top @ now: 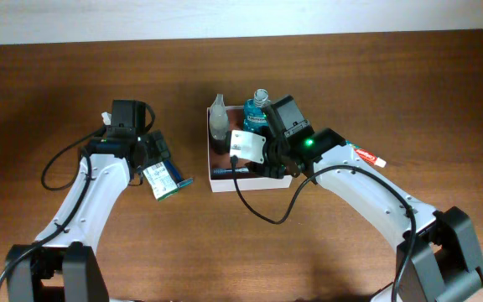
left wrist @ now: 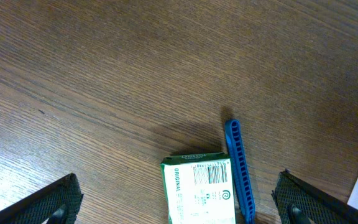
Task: Pack container
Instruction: 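Return the right gripper right above the Colgate toothpaste tube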
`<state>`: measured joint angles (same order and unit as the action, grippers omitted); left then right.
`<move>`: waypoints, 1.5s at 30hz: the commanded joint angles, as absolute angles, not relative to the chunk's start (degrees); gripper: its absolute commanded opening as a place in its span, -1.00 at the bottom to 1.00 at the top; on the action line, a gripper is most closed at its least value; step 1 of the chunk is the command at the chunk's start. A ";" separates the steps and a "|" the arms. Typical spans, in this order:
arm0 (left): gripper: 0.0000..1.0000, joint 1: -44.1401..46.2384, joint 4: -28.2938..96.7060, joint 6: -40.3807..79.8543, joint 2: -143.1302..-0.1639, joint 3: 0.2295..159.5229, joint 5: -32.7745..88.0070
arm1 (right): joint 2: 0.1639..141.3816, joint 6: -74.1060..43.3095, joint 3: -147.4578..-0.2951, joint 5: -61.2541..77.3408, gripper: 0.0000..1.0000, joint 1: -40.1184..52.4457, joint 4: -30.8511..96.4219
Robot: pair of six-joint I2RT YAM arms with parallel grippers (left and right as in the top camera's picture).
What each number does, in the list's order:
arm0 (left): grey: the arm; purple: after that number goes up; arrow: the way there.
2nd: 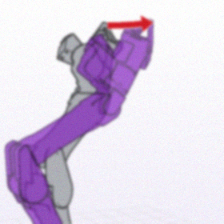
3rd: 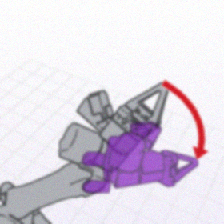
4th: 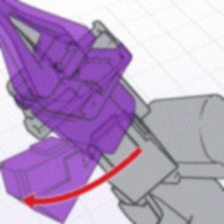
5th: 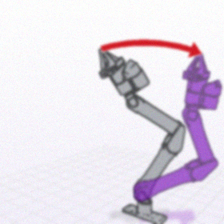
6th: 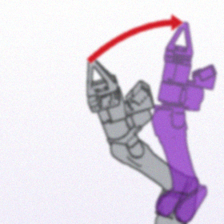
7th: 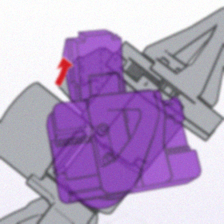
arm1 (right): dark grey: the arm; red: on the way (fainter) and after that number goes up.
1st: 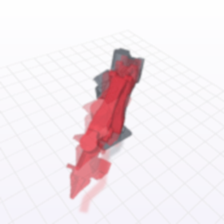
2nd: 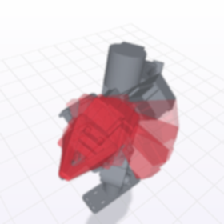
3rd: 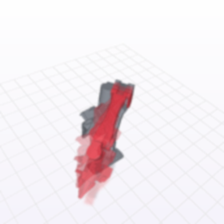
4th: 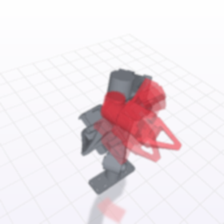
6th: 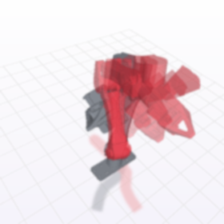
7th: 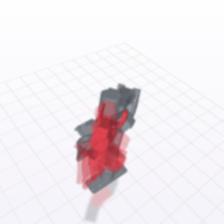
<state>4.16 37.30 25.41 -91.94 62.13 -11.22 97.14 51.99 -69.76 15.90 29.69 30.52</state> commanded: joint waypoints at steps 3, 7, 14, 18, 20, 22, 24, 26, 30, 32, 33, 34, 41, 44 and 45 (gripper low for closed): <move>0.99 4.34 37.32 26.13 -92.27 62.00 -11.81 | 96.68 49.50 -71.26 15.81 0.20 29.93 29.98; 0.99 4.34 37.32 26.13 -92.27 62.00 -11.81 | 93.78 40.16 -73.12 9.47 0.20 29.80 30.57; 0.99 4.34 37.32 26.13 -92.27 62.00 -11.81 | 84.18 31.62 -76.27 -3.77 0.29 22.35 45.98; 0.99 4.34 37.32 26.13 -92.27 62.00 -11.81 | 82.63 24.32 -76.27 -3.68 0.34 12.32 51.83; 0.99 4.34 37.30 26.13 -92.27 62.00 -11.81 | 83.37 18.13 -76.18 -2.11 0.42 5.34 53.58; 0.99 4.34 37.30 26.13 -92.27 62.00 -11.81 | 84.84 15.14 -76.12 2.17 0.42 -0.89 54.26; 0.99 4.34 37.30 26.11 -92.27 62.00 -11.81 | 86.17 14.02 -76.07 5.63 0.42 -4.54 54.24; 0.99 4.34 37.30 26.13 -92.27 62.00 -11.81 | 88.36 14.04 -76.07 8.05 0.43 -7.90 53.95; 0.99 4.34 37.32 26.13 -92.27 62.00 -11.81 | 92.97 14.06 -76.07 8.21 0.43 -10.28 53.32; 0.99 4.34 37.32 26.13 -92.27 62.00 -11.81 | 95.70 14.09 -76.07 8.21 0.48 -10.48 53.32; 0.99 4.34 37.30 26.11 -92.27 62.00 -11.81 | 97.17 14.13 -76.07 8.21 0.49 -10.48 53.15; 0.99 4.34 37.32 26.11 -92.27 62.00 -11.81 | 98.54 14.52 -76.05 8.23 0.50 -10.48 52.90; 0.99 4.34 37.32 26.11 -92.27 62.00 -11.81 | 109.97 22.37 -76.07 11.84 0.56 -10.48 45.67; 0.99 4.34 37.32 26.11 -92.27 62.00 -11.81 | 111.59 23.33 -76.07 15.29 0.56 -10.52 45.95; 0.99 4.34 37.32 26.13 -92.27 62.00 -11.81 | 111.66 23.33 -76.07 16.84 0.56 -10.50 46.83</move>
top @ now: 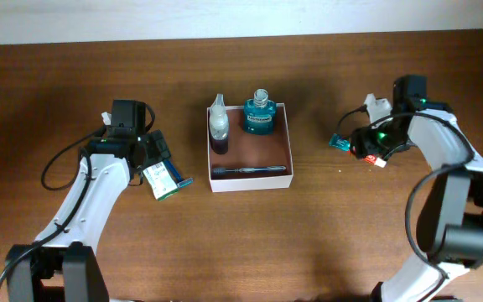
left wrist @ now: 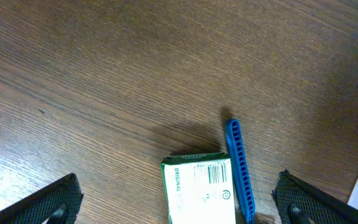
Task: Pack container
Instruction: 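Return the right gripper right above the Colgate toothpaste tube, then lower the right gripper and grasp the Colgate toothpaste tube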
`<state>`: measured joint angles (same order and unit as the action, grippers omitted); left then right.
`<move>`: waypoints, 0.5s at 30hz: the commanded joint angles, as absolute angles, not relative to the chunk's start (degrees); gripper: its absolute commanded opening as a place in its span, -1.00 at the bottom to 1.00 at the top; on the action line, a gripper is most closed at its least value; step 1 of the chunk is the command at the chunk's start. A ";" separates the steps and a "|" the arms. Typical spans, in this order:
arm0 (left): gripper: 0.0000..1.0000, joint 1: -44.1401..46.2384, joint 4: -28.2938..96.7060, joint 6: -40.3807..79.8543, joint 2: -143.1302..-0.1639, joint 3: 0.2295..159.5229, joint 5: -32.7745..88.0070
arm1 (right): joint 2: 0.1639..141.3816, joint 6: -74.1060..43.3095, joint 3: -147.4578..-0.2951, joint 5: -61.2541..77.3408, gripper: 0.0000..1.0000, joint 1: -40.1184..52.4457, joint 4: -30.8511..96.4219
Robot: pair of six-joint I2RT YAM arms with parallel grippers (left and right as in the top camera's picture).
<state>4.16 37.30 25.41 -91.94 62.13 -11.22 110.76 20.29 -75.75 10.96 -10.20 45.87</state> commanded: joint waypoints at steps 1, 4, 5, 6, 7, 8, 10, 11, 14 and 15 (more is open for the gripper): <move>0.99 4.34 37.30 26.13 -92.27 62.00 -11.81 | 111.66 23.33 -76.07 18.72 0.57 -10.46 48.31; 0.99 4.34 37.32 26.13 -92.27 62.00 -11.81 | 111.66 23.31 -76.07 20.82 0.57 -10.48 52.40; 0.99 4.34 37.30 26.13 -92.27 62.00 -11.81 | 111.66 23.31 -76.07 20.80 0.57 -10.48 53.41; 0.99 4.34 37.32 26.13 -92.27 62.00 -11.81 | 111.66 23.31 -76.07 20.80 0.57 -10.48 54.76; 0.99 4.34 37.30 26.13 -92.27 62.00 -11.81 | 111.66 23.24 -76.07 20.82 0.57 -10.48 55.46; 0.99 4.34 37.32 26.13 -92.27 62.00 -11.81 | 111.66 23.05 -76.07 20.84 0.57 -10.48 56.51; 0.99 4.34 37.32 26.13 -92.27 62.00 -11.81 | 111.66 21.34 -76.07 20.91 0.57 -10.48 57.78; 0.99 4.34 37.32 26.11 -92.27 62.00 -11.81 | 111.66 20.29 -76.07 21.06 0.57 -10.48 57.91; 0.99 4.34 37.32 26.13 -92.27 62.00 -11.81 | 111.66 20.32 -76.07 20.97 0.58 -10.48 57.25; 0.99 4.34 37.30 26.13 -92.27 62.00 -11.81 | 111.66 20.32 -76.07 20.97 0.58 -10.48 56.97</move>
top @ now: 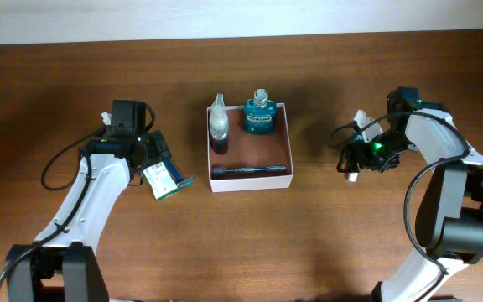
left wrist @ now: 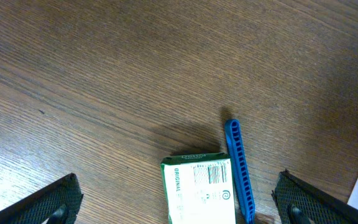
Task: Pack container
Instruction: 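Lower the right gripper and grasp the Colgate toothpaste tube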
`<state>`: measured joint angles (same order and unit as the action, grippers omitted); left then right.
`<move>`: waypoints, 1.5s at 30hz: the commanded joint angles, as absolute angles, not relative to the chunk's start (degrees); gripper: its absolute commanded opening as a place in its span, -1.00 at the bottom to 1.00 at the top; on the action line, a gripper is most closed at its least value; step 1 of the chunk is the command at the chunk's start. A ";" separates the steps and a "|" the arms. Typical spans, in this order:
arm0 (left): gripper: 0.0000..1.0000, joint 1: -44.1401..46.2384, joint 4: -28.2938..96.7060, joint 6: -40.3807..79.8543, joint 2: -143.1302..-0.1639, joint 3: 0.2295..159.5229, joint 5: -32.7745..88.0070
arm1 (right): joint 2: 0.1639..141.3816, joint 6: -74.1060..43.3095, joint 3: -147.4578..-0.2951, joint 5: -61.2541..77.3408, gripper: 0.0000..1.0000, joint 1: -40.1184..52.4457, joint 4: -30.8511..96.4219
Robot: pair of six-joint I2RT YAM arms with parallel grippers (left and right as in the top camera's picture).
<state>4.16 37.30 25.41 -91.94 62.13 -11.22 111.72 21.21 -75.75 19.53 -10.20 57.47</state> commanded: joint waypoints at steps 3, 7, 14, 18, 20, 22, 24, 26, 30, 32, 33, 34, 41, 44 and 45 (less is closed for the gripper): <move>0.99 4.34 37.32 26.13 -92.27 62.00 -11.81 | 111.66 20.23 -76.07 20.78 0.57 -10.48 55.81; 0.99 4.34 37.32 26.11 -92.27 62.00 -11.81 | 111.72 13.76 -76.03 18.13 0.54 -10.48 55.09; 0.99 4.34 37.32 26.13 -92.27 62.00 -11.81 | 111.72 8.80 -74.04 14.94 0.26 -10.39 51.66; 0.99 4.34 37.32 26.11 -92.27 62.00 -11.81 | 111.72 6.50 -71.29 14.92 0.22 -9.74 48.23; 0.99 4.34 37.32 26.13 -92.27 62.00 -11.81 | 111.72 5.78 -70.02 14.70 0.22 -9.21 46.54; 0.99 4.34 37.32 26.13 -92.27 62.00 -11.81 | 111.72 4.16 -68.71 14.22 0.22 -8.60 44.64; 0.99 4.34 37.32 26.13 -92.27 62.00 -11.81 | 111.72 3.46 -67.77 14.09 0.21 -8.10 43.13; 0.99 4.34 37.32 26.13 -92.27 62.00 -11.81 | 111.72 2.17 -67.66 12.71 0.19 -7.60 42.98; 0.99 4.34 37.32 26.13 -92.27 62.00 -11.81 | 111.72 2.28 -67.66 10.74 -0.04 -6.76 43.24; 0.99 4.34 37.32 26.11 -92.27 62.00 -11.81 | 111.72 2.28 -67.66 10.46 -0.23 -6.70 43.51; 0.99 4.34 37.32 26.13 -92.27 62.00 -11.81 | 111.72 2.28 -67.66 10.44 -0.46 -6.72 43.64; 0.99 4.34 37.32 26.11 -92.27 62.00 -11.81 | 111.72 2.28 -67.66 10.35 -0.52 -6.72 43.66; 0.99 4.34 37.32 26.13 -92.27 62.00 -11.81 | 111.70 2.55 -67.79 9.39 -0.57 -6.76 43.57; 0.99 4.34 37.32 26.11 -92.27 62.00 -11.81 | 111.68 2.52 -68.66 9.41 -0.61 -6.76 43.77; 0.99 4.34 37.32 26.13 -92.27 62.00 -11.81 | 111.61 2.52 -69.43 9.41 -0.62 -6.76 44.38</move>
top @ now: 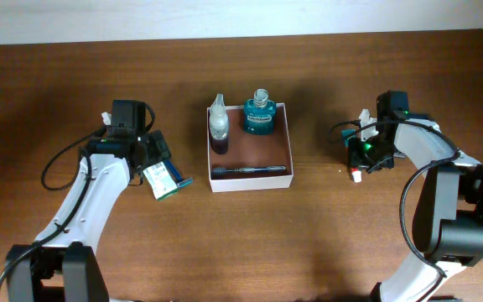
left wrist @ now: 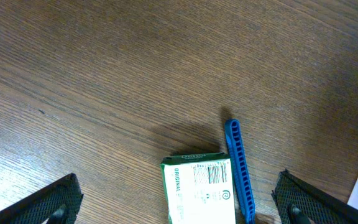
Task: Pack container
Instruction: 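Lower the right gripper and grasp the Colgate toothpaste tube, then carry the toothpaste tube left and drop it into the box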
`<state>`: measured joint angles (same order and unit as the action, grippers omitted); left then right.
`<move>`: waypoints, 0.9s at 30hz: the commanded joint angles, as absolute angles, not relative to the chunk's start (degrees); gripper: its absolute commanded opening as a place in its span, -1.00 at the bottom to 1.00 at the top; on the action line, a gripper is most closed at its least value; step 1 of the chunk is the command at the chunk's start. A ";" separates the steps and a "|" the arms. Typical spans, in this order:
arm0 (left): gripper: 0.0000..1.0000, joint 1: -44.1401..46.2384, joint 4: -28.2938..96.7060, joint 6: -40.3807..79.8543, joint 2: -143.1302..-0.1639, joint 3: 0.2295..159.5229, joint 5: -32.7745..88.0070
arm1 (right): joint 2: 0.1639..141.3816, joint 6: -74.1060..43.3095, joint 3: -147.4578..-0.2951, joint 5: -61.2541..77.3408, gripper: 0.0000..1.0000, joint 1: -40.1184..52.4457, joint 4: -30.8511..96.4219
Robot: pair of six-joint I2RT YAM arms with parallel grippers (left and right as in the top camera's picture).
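Note:
The white container [top: 291, 143] with a brown floor holds a clear bottle [top: 218, 124], a teal mouthwash bottle [top: 260, 117] and a dark toothbrush [top: 250, 170]. Left of it lie a green-and-white box [left wrist: 199, 190] and a blue comb [left wrist: 238, 168]. My left gripper [left wrist: 179, 210] stands open, its fingers straddling both; in the overhead view it [top: 159, 164] is by the box [top: 164, 179]. Right of the container, my right gripper [top: 361, 156] is shut on a toothpaste tube [top: 356, 174], whose white-and-red end pokes out below it.
The brown wooden table [top: 241, 243] runs to a pale wall at the back. A black cable [top: 57, 164] loops beside the left arm. The container's white corner shows at the right edge of the left wrist view.
My right gripper has shifted slightly right and back with the tube; its red tip now shows below the fingers. The left arm, box and comb have not moved.
First my right gripper was over the container, with the tube lying on the table to the right. Then it was out at the tube, on top of it. Afterwards the tube had turned under the gripper, as it is now. My left gripper stayed open over the box.

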<state>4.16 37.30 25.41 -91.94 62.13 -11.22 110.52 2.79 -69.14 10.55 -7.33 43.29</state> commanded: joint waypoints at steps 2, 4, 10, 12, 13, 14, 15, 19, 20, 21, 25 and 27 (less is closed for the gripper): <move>0.99 4.34 37.32 26.13 -92.27 62.00 -11.81 | 111.55 2.52 -70.76 9.41 -0.68 -6.76 45.91; 0.99 4.34 37.32 26.13 -92.27 62.00 -11.81 | 111.46 2.72 -72.16 9.43 -0.75 -6.76 47.55; 0.99 4.34 37.32 26.13 -92.27 62.00 -11.81 | 109.73 2.72 -77.93 9.89 -0.92 -6.70 53.63; 0.99 4.34 37.32 26.13 -92.27 62.00 -11.81 | 108.88 2.70 -79.96 10.39 -0.92 -6.52 56.14; 0.99 4.34 37.32 26.13 -92.27 62.00 -11.81 | 108.29 2.70 -81.19 10.52 -0.92 -6.26 57.58; 0.99 4.34 37.32 26.13 -92.27 62.00 -11.81 | 107.77 2.72 -82.32 10.72 -0.92 -5.82 58.96; 0.99 4.34 37.32 26.11 -92.27 62.00 -11.81 | 107.20 2.72 -83.40 10.79 -0.92 -5.21 60.31; 0.99 4.34 37.32 26.11 -92.27 62.00 -11.81 | 103.55 4.23 -87.50 10.70 -0.92 0.97 64.90; 0.99 4.34 37.32 26.13 -92.27 62.00 -11.81 | 102.78 4.21 -87.81 10.74 -0.92 2.52 65.17; 0.99 4.34 37.32 26.13 -92.27 62.00 -11.81 | 102.15 4.21 -87.96 10.72 -0.92 3.97 65.19; 0.99 4.34 37.32 26.13 -92.27 62.00 -11.81 | 99.96 4.21 -88.01 10.63 -0.92 11.27 65.19; 0.99 4.34 37.32 26.13 -92.27 62.00 -11.81 | 99.90 4.19 -88.01 9.98 -0.92 14.52 65.19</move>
<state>4.16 37.30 25.41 -91.94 62.13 -11.22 101.32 3.57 -87.11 10.17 10.13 64.99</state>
